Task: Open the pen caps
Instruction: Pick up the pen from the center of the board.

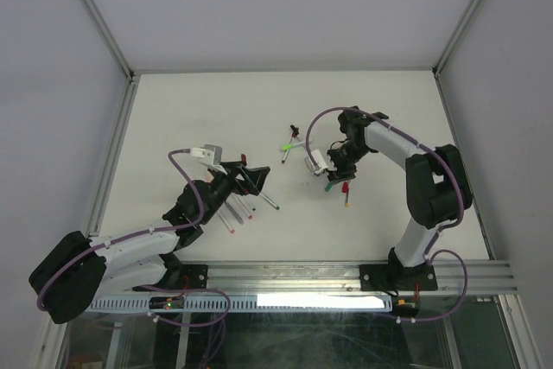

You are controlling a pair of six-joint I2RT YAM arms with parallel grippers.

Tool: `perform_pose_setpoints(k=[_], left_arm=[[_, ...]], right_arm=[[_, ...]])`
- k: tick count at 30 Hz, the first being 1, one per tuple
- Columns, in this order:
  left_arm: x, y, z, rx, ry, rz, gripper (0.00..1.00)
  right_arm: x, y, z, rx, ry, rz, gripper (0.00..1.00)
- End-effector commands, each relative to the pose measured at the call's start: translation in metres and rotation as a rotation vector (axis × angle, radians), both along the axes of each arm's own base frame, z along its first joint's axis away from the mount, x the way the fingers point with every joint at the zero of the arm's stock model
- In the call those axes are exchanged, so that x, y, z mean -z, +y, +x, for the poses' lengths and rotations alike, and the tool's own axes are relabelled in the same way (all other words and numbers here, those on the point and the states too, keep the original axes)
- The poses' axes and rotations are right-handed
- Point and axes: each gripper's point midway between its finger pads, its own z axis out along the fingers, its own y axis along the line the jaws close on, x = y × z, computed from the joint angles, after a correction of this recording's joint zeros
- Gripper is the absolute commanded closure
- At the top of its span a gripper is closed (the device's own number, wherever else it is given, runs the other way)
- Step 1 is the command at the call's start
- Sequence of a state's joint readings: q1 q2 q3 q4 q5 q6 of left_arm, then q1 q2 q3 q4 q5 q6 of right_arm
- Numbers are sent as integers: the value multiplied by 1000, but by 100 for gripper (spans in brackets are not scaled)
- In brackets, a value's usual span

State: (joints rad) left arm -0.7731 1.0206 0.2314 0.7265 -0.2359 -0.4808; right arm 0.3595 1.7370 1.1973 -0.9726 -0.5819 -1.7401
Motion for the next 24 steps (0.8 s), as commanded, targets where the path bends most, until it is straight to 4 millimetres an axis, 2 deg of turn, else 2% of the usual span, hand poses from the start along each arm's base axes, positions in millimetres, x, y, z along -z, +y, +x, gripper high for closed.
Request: perform_pose_setpoints(k=[1, 12, 24], left_arm=[[-23, -1, 3, -11, -66, -38, 1], [-23, -2, 3, -10, -64, -36, 1], [-22, -2, 3, -10, -62, -35, 1]], right_arm=[[11, -11, 10, 27, -24, -77, 53], [29, -22, 14, 26, -10, -156, 57], [40, -20, 11, 2, 10, -217, 66]])
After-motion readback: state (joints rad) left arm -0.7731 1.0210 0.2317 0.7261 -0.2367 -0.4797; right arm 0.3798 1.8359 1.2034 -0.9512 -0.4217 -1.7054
